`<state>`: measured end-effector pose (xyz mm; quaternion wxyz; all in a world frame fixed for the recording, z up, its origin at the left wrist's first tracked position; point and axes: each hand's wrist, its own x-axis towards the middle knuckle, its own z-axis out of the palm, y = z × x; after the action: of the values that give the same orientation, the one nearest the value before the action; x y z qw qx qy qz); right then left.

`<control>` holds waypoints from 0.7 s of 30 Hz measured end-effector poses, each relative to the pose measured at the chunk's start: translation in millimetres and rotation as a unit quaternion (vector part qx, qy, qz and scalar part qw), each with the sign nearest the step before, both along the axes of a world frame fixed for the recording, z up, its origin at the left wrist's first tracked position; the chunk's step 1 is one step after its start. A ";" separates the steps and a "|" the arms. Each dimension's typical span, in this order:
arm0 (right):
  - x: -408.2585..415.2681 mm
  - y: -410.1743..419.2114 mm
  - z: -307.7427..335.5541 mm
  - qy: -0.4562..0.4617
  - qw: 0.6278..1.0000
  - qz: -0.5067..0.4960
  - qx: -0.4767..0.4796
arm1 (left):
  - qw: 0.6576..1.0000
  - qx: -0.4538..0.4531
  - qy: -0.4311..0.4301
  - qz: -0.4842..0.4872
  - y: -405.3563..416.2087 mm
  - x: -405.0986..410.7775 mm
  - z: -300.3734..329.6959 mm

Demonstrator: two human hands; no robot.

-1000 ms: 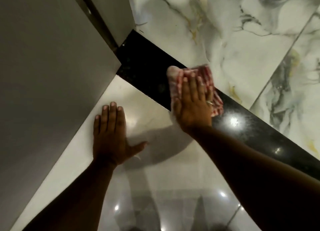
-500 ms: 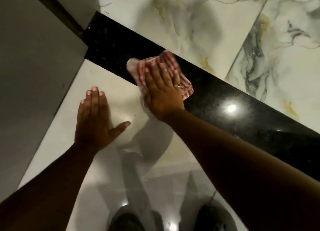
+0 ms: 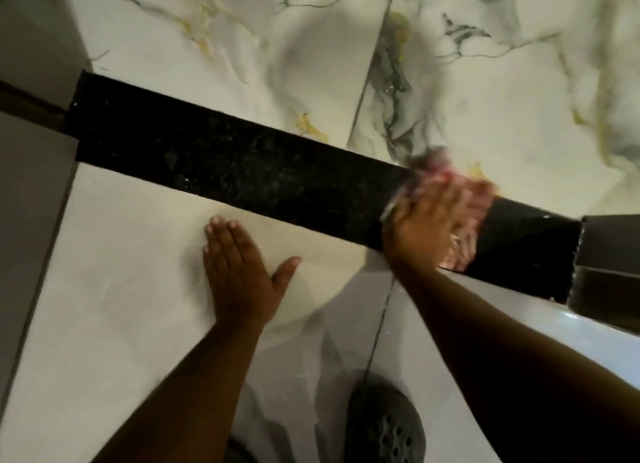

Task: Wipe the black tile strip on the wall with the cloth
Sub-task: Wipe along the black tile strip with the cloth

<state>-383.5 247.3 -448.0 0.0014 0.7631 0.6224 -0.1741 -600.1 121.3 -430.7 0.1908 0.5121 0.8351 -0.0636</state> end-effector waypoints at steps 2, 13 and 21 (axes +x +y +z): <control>1.2 -13.6 -1.7 0.025 0.965 0.260 0.020 | 0.999 0.006 0.002 -0.040 0.6 6.1 -4.3; 179.2 -15.6 -0.3 -0.035 0.989 0.131 0.052 | 0.976 -0.023 0.010 -0.217 19.0 40.6 0.4; 111.8 -28.9 -5.6 -0.036 0.998 -0.037 0.042 | 0.980 -0.023 0.018 -0.199 18.2 52.3 -2.7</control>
<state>-271.7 218.4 -453.6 -0.0148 0.7907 0.6001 -0.1200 -547.8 139.5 -433.5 0.1708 0.6622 0.7181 -0.1287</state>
